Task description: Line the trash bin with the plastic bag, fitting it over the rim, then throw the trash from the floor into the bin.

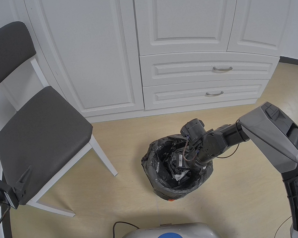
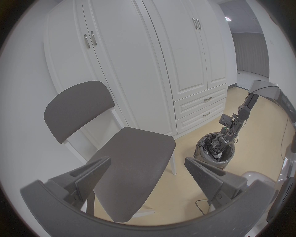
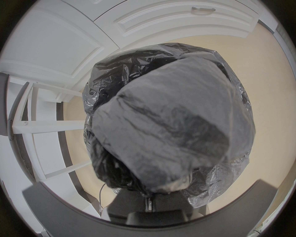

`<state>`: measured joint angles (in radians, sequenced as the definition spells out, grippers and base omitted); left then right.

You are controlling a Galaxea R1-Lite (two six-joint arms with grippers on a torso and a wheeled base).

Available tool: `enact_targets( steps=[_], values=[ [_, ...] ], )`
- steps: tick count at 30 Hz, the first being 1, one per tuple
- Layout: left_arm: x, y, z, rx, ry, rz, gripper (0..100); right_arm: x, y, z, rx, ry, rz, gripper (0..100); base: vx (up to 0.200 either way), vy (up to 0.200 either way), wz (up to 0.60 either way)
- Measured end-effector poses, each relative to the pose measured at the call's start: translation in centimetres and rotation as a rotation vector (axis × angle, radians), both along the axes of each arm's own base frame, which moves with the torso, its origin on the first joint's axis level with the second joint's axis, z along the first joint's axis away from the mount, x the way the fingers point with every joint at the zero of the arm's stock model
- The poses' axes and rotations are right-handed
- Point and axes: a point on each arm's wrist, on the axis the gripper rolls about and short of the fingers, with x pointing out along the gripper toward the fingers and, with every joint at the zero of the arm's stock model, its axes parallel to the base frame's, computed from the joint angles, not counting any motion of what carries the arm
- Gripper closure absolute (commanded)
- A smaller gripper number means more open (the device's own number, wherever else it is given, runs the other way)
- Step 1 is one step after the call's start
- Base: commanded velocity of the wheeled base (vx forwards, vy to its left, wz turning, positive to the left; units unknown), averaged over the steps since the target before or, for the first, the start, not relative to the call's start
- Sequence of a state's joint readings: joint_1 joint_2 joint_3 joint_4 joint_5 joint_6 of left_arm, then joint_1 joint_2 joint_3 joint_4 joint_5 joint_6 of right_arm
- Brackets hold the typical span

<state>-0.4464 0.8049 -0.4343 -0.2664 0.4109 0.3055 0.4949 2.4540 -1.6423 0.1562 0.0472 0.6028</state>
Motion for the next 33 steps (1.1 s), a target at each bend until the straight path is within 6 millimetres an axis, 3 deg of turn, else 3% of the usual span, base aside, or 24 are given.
enact_targets(
  steps=[23, 33],
  values=[
    [0.0, 0.0, -0.3, 0.025, 0.009, -0.002, 0, -0.2, -0.1, 0.5, 0.001, 0.002, 0.000, 0, 0.000, 0.000, 0.00],
    [0.0, 0.0, -0.4, 0.027, 0.012, -0.003, 0, -1.4, -0.7, 1.2, -0.019, 0.012, 0.041, 0, 0.000, 0.000, 0.00]
  ],
)
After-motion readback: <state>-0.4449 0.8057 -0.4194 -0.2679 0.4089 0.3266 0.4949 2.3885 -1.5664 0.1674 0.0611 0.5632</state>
